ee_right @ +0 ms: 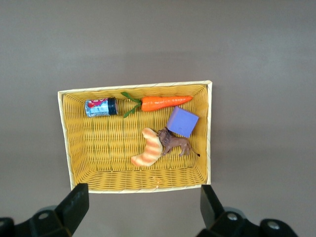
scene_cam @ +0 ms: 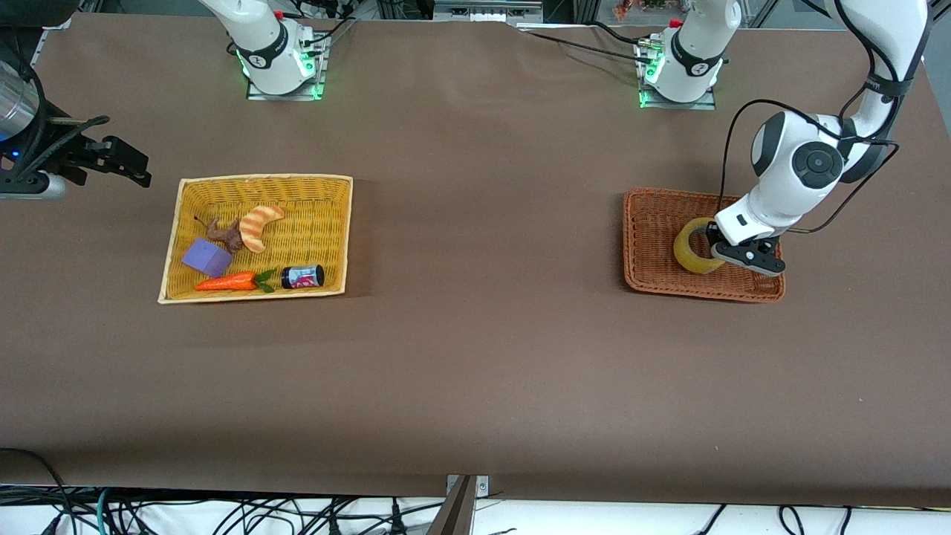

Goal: Transfer tape with both arms
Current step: 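Carry the tape roll into the wicker basket with the left gripper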

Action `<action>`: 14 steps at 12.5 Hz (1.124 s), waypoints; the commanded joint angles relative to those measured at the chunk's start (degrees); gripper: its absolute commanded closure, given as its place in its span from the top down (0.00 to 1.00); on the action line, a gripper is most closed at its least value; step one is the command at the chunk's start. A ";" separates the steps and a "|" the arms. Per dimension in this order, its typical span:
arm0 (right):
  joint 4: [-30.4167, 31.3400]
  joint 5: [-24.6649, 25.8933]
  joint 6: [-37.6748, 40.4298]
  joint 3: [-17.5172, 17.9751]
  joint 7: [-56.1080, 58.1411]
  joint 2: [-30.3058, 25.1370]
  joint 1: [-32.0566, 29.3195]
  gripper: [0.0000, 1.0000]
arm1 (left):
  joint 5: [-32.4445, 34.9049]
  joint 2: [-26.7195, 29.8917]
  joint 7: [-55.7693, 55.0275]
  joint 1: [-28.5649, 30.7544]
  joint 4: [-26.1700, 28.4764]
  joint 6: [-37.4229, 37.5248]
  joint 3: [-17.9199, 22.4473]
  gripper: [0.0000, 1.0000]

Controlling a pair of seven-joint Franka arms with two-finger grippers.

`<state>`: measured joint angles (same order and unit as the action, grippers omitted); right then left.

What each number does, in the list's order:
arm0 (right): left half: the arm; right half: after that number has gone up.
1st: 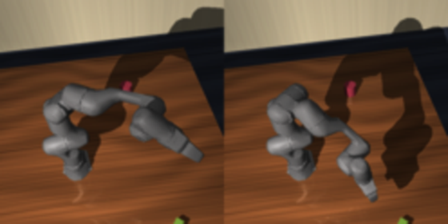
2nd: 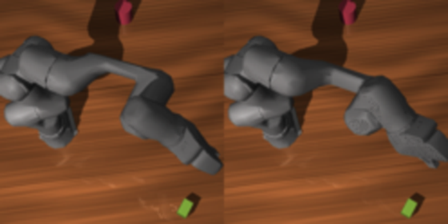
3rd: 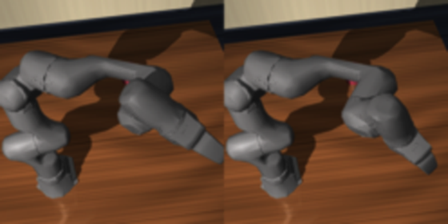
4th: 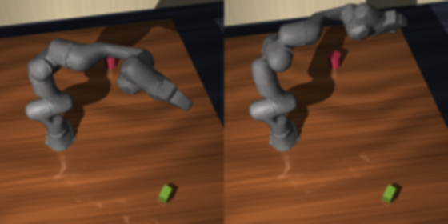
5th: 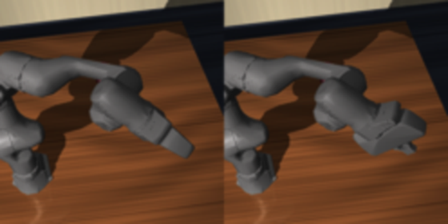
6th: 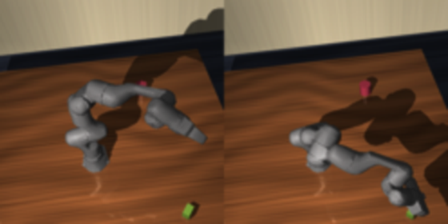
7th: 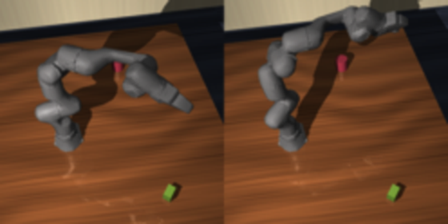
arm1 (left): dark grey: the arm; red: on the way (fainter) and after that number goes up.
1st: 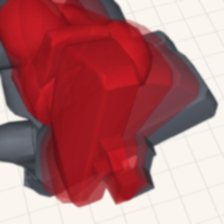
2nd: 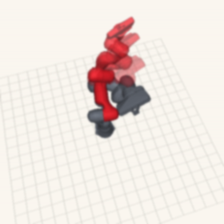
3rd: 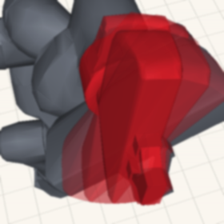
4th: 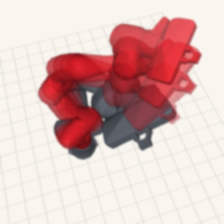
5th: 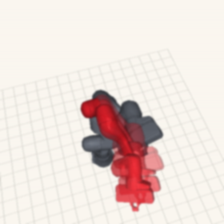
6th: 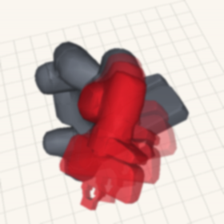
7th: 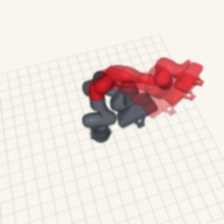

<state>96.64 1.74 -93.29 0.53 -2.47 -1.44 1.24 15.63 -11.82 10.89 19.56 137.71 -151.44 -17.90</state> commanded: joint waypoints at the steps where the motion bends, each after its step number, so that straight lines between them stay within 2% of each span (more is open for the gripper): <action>1: -0.57 -0.77 0.65 0.35 -0.17 -0.14 -0.71 1.00 | 2.72 -2.31 1.77 0.21 1.95 -6.83 0.93 0.00; 3: -0.66 -0.69 0.83 0.35 0.18 -0.23 -0.71 1.00 | 4.14 -4.78 1.42 0.13 1.95 -9.65 1.73 0.00; 8: -0.66 -0.77 0.83 0.26 0.45 -0.14 -0.71 1.00 | 4.23 -7.16 0.97 0.04 1.42 -10.98 1.82 0.00; 9: -0.66 -0.77 0.91 0.26 0.45 -0.14 -0.71 1.00 | 4.23 -6.81 0.97 0.04 1.07 -10.63 1.73 0.12; 10: -0.66 -0.77 0.92 0.26 0.54 -0.14 -0.71 1.00 | 4.23 -5.85 0.97 0.04 0.20 -9.32 1.65 0.59; 11: -0.66 -0.77 0.83 0.26 0.45 -0.23 -0.71 1.00 | 3.80 -4.01 0.89 -0.22 -0.07 -6.70 1.47 0.78; 12: -0.66 -0.77 0.83 0.26 0.54 -0.14 -0.71 1.00 | 3.45 -2.78 1.06 -0.49 -1.03 -4.50 1.21 0.92; 13: -0.66 -0.77 0.91 0.26 0.54 -0.14 -0.71 1.00 | 3.27 -1.37 1.06 -1.01 -2.52 -0.82 0.68 0.98; 14: -0.66 -0.77 0.83 0.26 0.54 -0.14 -0.71 1.00 | 1.87 -0.05 0.89 -2.41 -5.32 4.79 -0.02 0.99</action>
<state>96.64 1.74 -93.19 0.44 -2.44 -1.43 1.22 18.45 -15.54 11.68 19.06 135.93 -154.91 -16.94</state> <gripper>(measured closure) 0.000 0.396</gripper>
